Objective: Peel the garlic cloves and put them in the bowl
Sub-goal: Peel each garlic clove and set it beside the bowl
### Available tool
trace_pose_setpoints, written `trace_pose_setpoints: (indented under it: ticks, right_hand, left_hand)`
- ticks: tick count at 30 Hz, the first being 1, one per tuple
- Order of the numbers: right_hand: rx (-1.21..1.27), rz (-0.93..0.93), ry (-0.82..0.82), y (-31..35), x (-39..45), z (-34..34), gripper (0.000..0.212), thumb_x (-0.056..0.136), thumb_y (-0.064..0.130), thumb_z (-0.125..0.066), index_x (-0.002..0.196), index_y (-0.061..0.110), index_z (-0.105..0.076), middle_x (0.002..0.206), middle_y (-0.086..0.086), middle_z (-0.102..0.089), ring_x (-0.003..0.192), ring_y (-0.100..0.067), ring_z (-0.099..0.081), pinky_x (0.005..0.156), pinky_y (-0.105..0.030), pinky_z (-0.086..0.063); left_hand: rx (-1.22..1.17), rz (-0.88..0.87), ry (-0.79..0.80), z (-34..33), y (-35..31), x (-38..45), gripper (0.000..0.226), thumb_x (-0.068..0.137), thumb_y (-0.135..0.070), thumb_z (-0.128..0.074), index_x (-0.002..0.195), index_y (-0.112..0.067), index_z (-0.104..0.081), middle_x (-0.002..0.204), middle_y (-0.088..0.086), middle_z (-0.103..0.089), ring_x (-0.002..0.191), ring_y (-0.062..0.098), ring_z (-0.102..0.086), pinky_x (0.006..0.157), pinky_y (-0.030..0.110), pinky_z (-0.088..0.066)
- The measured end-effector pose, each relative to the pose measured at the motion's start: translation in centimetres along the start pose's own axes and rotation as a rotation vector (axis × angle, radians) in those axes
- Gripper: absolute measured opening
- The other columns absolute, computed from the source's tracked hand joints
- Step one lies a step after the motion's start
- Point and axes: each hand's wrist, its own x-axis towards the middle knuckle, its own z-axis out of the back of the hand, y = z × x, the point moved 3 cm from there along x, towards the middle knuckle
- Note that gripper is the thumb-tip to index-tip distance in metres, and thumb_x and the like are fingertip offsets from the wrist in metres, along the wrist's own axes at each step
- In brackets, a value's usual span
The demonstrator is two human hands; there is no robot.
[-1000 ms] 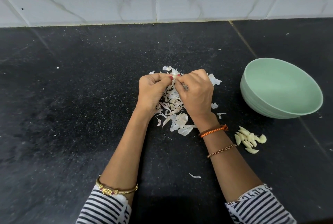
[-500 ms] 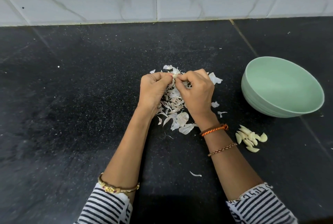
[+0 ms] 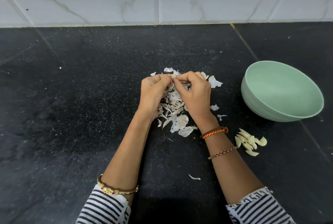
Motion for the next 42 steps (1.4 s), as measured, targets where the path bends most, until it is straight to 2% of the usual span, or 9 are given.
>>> trace_pose_setpoints:
  ticks: [7, 10, 16, 19, 25, 29, 35, 38, 42]
  right_hand:
    - [0.463, -0.389, 0.193, 0.4, 0.4, 0.2, 0.012, 0.084, -0.003, -0.061, 0.085, 0.009, -0.064, 0.075, 0.003, -0.065, 0.068, 0.004, -0.062, 0.066, -0.014, -0.050]
    - [0.606, -0.454, 0.191, 1.0, 0.3, 0.2, 0.020, 0.088, -0.004, -0.054, 0.081, 0.012, -0.063, 0.071, 0.003, -0.063, 0.067, 0.003, -0.061, 0.067, -0.012, -0.047]
    - [0.726, -0.540, 0.088, 1.5, 0.2, 0.0, 0.022, 0.091, -0.003, -0.050, 0.078, 0.012, -0.060, 0.057, 0.015, -0.059, 0.054, 0.006, -0.052, 0.058, -0.009, -0.041]
    - [0.744, -0.570, 0.050, 1.7, 0.3, -0.2, 0.022, 0.092, -0.001, -0.049, 0.078, 0.012, -0.058, 0.054, 0.017, -0.053, 0.051, 0.005, -0.046, 0.055, -0.008, -0.038]
    - [0.545, -0.471, 0.066, 1.0, 0.3, 0.0, 0.019, 0.091, 0.003, -0.052, 0.080, 0.015, -0.062, 0.066, 0.012, -0.055, 0.064, 0.000, -0.047, 0.065, -0.017, -0.043]
    - [0.484, -0.436, 0.086, 1.0, 0.1, -0.1, 0.016, 0.089, 0.000, -0.054, 0.084, 0.014, -0.062, 0.076, 0.005, -0.059, 0.070, -0.002, -0.054, 0.066, -0.017, -0.047]
    - [0.616, -0.534, 0.111, 0.9, 0.1, -0.1, 0.011, 0.088, 0.002, -0.058, 0.090, 0.012, -0.063, 0.082, 0.000, -0.065, 0.076, -0.001, -0.062, 0.072, -0.016, -0.050]
    - [0.632, -0.549, 0.121, 1.0, 0.0, -0.1, 0.008, 0.088, 0.004, -0.058, 0.087, 0.006, -0.065, 0.080, 0.001, -0.066, 0.074, 0.001, -0.063, 0.073, -0.015, -0.050]
    - [0.563, -0.491, 0.107, 1.0, 0.1, -0.1, 0.014, 0.086, 0.001, -0.060, 0.079, 0.011, -0.066, 0.078, 0.002, -0.066, 0.075, -0.001, -0.062, 0.073, -0.017, -0.051]
  left_hand:
    - [0.048, 0.004, -0.012, 0.7, 0.2, 0.4, 0.015, 0.086, -0.009, -0.057, 0.075, -0.007, -0.067, 0.049, -0.010, -0.049, 0.046, -0.001, -0.043, 0.049, 0.015, -0.037]
    - [0.042, -0.029, 0.005, 0.4, 0.0, 0.3, 0.016, 0.086, -0.006, -0.057, 0.072, -0.007, -0.066, 0.045, -0.014, -0.050, 0.043, -0.003, -0.044, 0.045, 0.011, -0.035]
    - [0.032, -0.091, -0.039, 0.0, -0.1, 0.4, 0.011, 0.082, 0.002, -0.061, 0.073, 0.006, -0.064, 0.052, -0.004, -0.052, 0.043, -0.003, -0.042, 0.045, 0.009, -0.036]
    - [0.066, -0.100, -0.015, 0.1, 0.4, 0.6, 0.023, 0.081, 0.004, -0.061, 0.059, -0.002, -0.059, 0.053, -0.003, -0.051, 0.046, -0.001, -0.041, 0.047, 0.011, -0.037]
    - [-0.002, -0.154, -0.052, 1.1, -0.4, 0.6, 0.010, 0.085, -0.009, -0.063, 0.078, -0.005, -0.068, 0.055, -0.015, -0.062, 0.050, -0.008, -0.052, 0.050, 0.007, -0.038]
    - [0.039, -0.250, 0.020, 0.7, -0.1, 0.6, 0.011, 0.085, -0.006, -0.064, 0.080, -0.014, -0.069, 0.064, -0.017, -0.067, 0.063, -0.005, -0.060, 0.061, 0.010, -0.046]
    - [0.021, -0.266, 0.001, 1.0, 0.0, 1.0, 0.013, 0.084, -0.003, -0.064, 0.074, -0.011, -0.067, 0.058, -0.015, -0.065, 0.055, -0.005, -0.055, 0.053, 0.008, -0.040]
    - [0.026, -0.258, 0.015, 1.0, 0.1, 1.2, 0.022, 0.085, -0.002, -0.062, 0.065, -0.012, -0.062, 0.055, -0.014, -0.062, 0.052, -0.005, -0.053, 0.052, 0.008, -0.039]
    - [0.009, -0.201, 0.023, 0.7, 0.5, 1.5, 0.031, 0.086, -0.004, -0.059, 0.057, -0.011, -0.054, 0.049, -0.013, -0.054, 0.050, -0.003, -0.048, 0.051, 0.011, -0.037]
